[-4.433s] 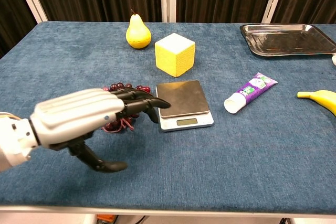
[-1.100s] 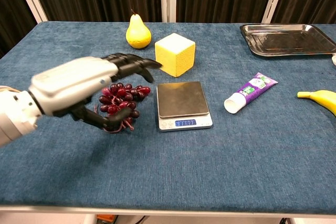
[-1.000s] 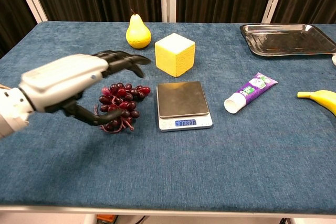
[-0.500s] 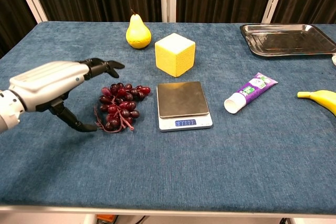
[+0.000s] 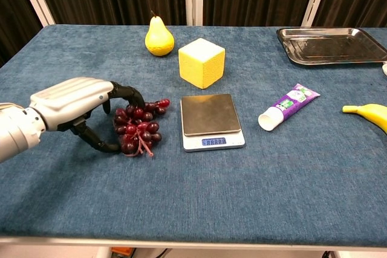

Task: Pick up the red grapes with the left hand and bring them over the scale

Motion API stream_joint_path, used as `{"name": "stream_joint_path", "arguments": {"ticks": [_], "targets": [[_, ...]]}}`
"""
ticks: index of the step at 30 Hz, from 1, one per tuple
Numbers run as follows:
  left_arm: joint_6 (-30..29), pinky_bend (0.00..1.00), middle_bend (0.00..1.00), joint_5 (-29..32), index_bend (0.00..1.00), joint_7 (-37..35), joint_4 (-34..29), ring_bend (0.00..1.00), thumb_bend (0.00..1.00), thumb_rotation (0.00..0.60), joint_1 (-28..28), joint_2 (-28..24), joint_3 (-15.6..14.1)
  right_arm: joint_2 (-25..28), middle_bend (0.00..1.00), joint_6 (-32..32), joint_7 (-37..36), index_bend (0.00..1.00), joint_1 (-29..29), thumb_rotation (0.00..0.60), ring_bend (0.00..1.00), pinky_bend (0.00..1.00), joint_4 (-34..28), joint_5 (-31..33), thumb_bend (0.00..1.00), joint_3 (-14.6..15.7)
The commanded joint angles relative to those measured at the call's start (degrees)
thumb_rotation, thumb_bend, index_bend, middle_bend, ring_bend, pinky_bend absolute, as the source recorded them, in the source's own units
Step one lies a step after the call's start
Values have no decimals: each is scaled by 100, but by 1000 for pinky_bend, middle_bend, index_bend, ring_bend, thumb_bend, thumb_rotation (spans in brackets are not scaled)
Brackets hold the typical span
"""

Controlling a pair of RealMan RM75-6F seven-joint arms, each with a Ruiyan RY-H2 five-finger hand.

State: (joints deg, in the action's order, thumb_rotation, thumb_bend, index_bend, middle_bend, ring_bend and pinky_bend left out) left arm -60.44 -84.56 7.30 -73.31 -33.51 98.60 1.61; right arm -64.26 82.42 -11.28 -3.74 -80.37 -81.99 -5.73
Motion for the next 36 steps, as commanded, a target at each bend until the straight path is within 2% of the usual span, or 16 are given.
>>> {"name": "stream_joint_path", "arguments": {"ticks": [1,8,13,22,31,36], "targets": [[-81,485,379,-101,398,-69,97,284,190,600,-27,105,1,-7,0,-24,-10,0,-6,600,0,0,14,4,299,8],[-533,624,615,-294,623,-335,460,458,262,600,-2,444,127,-11,0,-72,-71,0,-2,600,0,0,71,30,299,23],[-788,685,697,-397,711,-627,681,535,283,600,45,600,147,-8,0,-106,-117,0,-2,600,0,0,102,35,299,35],[-1174,711,727,-456,742,-1459,805,573,293,600,100,777,303,-14,0,-103,-153,0,3,600,0,0,132,34,299,35],[-997,711,729,-563,744,-1297,698,573,300,600,-453,1009,712,-42,0,-126,-153,0,-7,600,0,0,136,23,299,48],[-775,711,729,-492,744,-1169,919,573,300,600,-737,1293,859,-42,0,-127,-218,0,5,600,0,0,184,47,299,40]]}}
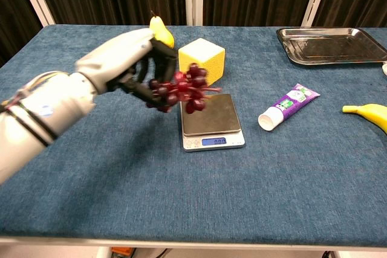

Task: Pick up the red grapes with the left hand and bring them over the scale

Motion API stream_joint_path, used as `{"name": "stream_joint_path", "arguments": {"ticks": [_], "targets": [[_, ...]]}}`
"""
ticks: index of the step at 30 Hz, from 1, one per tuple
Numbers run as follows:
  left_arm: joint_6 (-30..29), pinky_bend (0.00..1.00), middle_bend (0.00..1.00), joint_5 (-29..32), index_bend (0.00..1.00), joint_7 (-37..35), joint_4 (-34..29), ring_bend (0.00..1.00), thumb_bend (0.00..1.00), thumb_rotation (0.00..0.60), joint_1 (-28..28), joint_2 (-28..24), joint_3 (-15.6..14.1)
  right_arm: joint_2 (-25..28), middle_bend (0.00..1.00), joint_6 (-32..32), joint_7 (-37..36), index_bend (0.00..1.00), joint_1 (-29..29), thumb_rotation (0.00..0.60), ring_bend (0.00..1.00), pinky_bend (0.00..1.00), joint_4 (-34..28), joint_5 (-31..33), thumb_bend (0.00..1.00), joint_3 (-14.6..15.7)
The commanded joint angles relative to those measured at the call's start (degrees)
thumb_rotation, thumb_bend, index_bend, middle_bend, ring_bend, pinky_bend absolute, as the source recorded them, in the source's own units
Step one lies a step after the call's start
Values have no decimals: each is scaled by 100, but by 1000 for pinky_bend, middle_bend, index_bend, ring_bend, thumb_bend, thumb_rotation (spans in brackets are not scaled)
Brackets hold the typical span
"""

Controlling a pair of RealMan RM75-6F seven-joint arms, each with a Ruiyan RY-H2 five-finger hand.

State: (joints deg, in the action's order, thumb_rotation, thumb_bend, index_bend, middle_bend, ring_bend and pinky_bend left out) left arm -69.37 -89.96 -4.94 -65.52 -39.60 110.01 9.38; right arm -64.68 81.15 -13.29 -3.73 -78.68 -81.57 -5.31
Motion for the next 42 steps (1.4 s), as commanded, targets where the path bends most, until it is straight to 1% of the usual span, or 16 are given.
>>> {"name": "stream_joint_path", "arguments": {"ticks": [1,6,10,13,22,27,29,30,32,34,37,42], "targets": [[163,711,729,80,744,58,248,574,300,600,-185,242,114,0,0,-2,-39,0,7,600,0,0,33,7,300,-1],[119,710,723,82,740,137,869,571,303,600,-355,633,170,1,0,-47,-145,0,7,600,0,0,98,24,299,3],[69,706,717,98,740,120,1348,569,304,600,-368,851,107,-10,0,-76,-234,0,10,600,0,0,190,43,300,1],[30,705,713,99,737,64,1581,567,304,600,-362,954,56,-31,0,-125,-273,0,-4,600,0,0,256,61,299,1],[-75,701,698,124,715,-104,2253,563,300,600,-502,1440,81,-77,0,-180,-300,0,-38,600,0,0,313,45,300,6],[-7,696,681,193,689,-201,2458,555,293,600,-591,1597,129,-66,0,-195,-310,0,-35,600,0,0,327,75,300,-4],[85,632,591,234,580,-255,2484,484,271,600,-609,1623,121,-66,0,-212,-316,0,-40,600,0,0,335,85,300,-7],[126,579,520,241,492,-277,2480,426,252,600,-617,1617,108,-67,0,-220,-319,0,-43,600,0,0,339,88,300,-8],[191,435,334,256,253,-303,2464,268,200,600,-633,1592,89,-70,0,-237,-323,0,-52,600,0,0,349,88,300,-9],[184,350,229,273,118,-336,2434,171,180,600,-643,1576,106,-76,0,-253,-331,0,-60,600,0,0,359,89,300,-9],[104,303,189,275,63,-359,2428,120,174,600,-653,1575,131,-84,0,-277,-332,0,-73,600,0,0,374,95,300,-12],[-13,291,188,243,57,-280,2313,111,175,600,-651,1481,123,-71,0,-290,-305,0,-87,600,0,0,368,96,301,-18]]}}
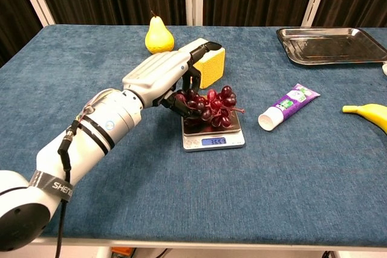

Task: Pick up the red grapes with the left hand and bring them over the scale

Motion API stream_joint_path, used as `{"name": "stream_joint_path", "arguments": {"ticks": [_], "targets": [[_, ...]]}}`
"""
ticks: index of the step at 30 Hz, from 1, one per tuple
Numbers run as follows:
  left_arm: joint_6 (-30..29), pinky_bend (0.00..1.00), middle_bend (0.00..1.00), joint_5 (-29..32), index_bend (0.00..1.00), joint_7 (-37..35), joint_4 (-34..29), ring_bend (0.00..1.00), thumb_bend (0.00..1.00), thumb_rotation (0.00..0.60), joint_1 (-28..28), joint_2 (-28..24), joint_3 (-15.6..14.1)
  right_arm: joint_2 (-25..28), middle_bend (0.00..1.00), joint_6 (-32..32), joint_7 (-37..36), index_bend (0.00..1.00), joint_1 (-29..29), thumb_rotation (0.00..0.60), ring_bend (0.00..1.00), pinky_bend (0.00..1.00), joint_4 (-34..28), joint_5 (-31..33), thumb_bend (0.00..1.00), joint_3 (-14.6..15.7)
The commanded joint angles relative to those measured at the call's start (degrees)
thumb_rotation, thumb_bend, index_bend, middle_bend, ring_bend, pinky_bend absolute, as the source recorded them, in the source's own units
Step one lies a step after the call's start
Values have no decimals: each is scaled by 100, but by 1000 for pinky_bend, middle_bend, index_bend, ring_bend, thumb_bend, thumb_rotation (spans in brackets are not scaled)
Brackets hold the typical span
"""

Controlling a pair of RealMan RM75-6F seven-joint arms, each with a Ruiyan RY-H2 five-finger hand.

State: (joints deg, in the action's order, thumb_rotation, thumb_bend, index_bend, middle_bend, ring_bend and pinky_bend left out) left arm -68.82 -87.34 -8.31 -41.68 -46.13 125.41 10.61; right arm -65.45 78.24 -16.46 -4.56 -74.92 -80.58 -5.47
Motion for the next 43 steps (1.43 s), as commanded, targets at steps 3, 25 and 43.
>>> {"name": "stream_joint_path", "arguments": {"ticks": [3,25,43], "targets": [[-201,282,185,-33,55,175,-309,107,174,600,24,-193,30,15,0,15,39,0,-15,600,0,0,-48,-21,300,-7],[-1593,118,119,146,53,2733,-4331,0,145,600,1710,-3300,-509,49,0,270,387,0,-12,600,0,0,-435,-272,300,59],[-2408,89,102,312,54,1682,-4271,0,144,600,3566,-5187,-1450,33,0,592,963,0,14,600,0,0,-861,-574,300,136]]}}
